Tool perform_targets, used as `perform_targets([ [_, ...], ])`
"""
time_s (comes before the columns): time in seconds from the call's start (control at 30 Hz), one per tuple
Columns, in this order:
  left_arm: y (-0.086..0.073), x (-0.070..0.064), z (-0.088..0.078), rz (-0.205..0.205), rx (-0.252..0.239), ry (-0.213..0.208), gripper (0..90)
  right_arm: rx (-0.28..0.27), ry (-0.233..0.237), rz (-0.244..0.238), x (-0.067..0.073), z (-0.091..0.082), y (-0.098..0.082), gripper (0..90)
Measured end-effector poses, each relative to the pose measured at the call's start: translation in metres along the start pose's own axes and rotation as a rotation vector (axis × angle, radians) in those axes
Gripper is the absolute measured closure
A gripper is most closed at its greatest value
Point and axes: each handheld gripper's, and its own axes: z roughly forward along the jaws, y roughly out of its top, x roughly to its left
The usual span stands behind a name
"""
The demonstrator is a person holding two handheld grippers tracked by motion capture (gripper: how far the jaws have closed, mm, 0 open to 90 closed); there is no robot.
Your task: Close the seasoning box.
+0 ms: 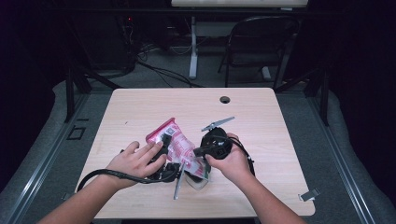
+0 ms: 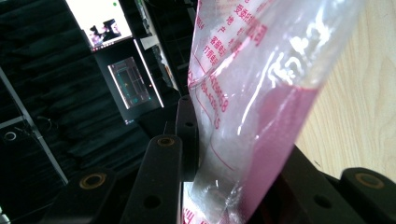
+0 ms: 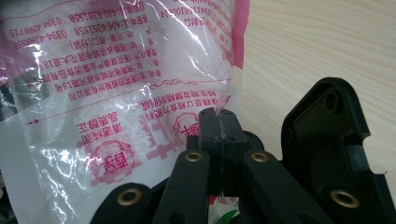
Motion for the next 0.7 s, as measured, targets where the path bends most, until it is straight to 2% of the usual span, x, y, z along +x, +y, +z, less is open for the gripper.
perform_targets([
  [0.47, 0.001, 0.0028, -0.0013, 0.015, -0.006, 0.013, 77.3, -0.009, 0.001, 0.001, -0.0001, -0.0013, -0.0008, 90.0],
  [0.53, 0.0008, 0.0021, -0.0013, 0.003, -0.003, 0.004, 77.3, -0.011, 0.002, 0.002, -0.0001, -0.0011, -0.001, 90.0],
  [0.57, 0.001, 0.003, -0.0015, 0.017, -0.006, 0.021, 77.3, -0.01, 0.004, 0.002, -0.0003, -0.0012, -0.0009, 90.0],
  [0.6, 0.0007, 0.0019, -0.0014, 0.005, -0.008, 0.02, 77.3, -0.01, 0.004, 0.003, -0.0004, -0.0012, -0.001, 90.0],
  [0.63, 0.0008, 0.0026, -0.0017, 0.014, -0.006, 0.022, 77.3, -0.01, 0.005, 0.003, -0.0005, -0.0012, -0.001, 90.0],
  [0.67, 0.001, 0.0036, -0.0019, 0.018, -0.005, 0.012, 77.3, -0.01, 0.006, 0.005, -0.0006, -0.0011, -0.0011, 90.0],
  [0.7, 0.0006, 0.0024, -0.0018, 0.0, -0.002, -0.002, 77.4, -0.011, 0.004, 0.006, -0.0006, -0.001, -0.0012, 90.0],
])
